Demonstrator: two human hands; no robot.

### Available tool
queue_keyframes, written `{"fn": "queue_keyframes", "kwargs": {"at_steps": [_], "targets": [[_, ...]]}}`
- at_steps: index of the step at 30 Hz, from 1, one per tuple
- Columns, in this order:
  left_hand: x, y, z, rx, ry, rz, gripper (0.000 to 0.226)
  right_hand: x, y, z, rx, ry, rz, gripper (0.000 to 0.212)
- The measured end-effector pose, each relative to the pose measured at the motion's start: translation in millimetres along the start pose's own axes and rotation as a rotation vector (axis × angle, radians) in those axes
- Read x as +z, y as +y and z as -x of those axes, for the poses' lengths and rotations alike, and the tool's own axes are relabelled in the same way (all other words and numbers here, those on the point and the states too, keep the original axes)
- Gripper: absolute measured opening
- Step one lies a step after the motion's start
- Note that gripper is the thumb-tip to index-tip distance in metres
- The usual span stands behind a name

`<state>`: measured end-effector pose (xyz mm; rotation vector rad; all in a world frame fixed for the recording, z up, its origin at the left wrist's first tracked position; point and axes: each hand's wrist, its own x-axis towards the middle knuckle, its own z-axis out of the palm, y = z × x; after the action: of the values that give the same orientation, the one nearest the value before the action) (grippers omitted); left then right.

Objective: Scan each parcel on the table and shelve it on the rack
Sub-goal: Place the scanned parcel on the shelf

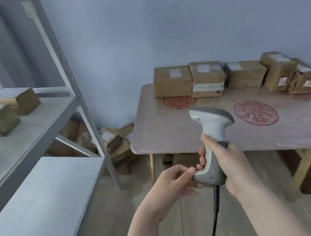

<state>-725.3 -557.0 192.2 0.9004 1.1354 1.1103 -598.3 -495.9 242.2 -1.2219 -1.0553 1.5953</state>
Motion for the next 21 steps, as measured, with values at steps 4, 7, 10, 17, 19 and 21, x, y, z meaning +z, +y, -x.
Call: {"fn": "queue_keyframes", "kwargs": {"at_steps": [4,7,10,17,19,21], "targets": [[-6,23,-77,-0.004,-0.029,-0.064,0.034,-23,-24,-55,-0.047,0.101,-0.067,0.025],[-7,30,-136,-0.017,0.078,-0.035,0.031,-50,-38,-95,-0.050,0.185,-0.097,0.023],[10,33,-193,-0.041,0.112,-0.010,0.023,-80,-47,-131,-0.030,0.277,-0.146,0.021],[113,30,-327,-0.059,0.101,0.043,0.014,-172,-68,-206,-0.002,0.420,-0.224,0.016],[154,28,-362,-0.056,0.072,0.045,0.013,-216,-80,-222,-0.020,0.421,-0.229,0.014],[196,27,-392,-0.063,0.063,0.050,0.014,-262,-94,-238,-0.047,0.401,-0.240,0.011]]}}
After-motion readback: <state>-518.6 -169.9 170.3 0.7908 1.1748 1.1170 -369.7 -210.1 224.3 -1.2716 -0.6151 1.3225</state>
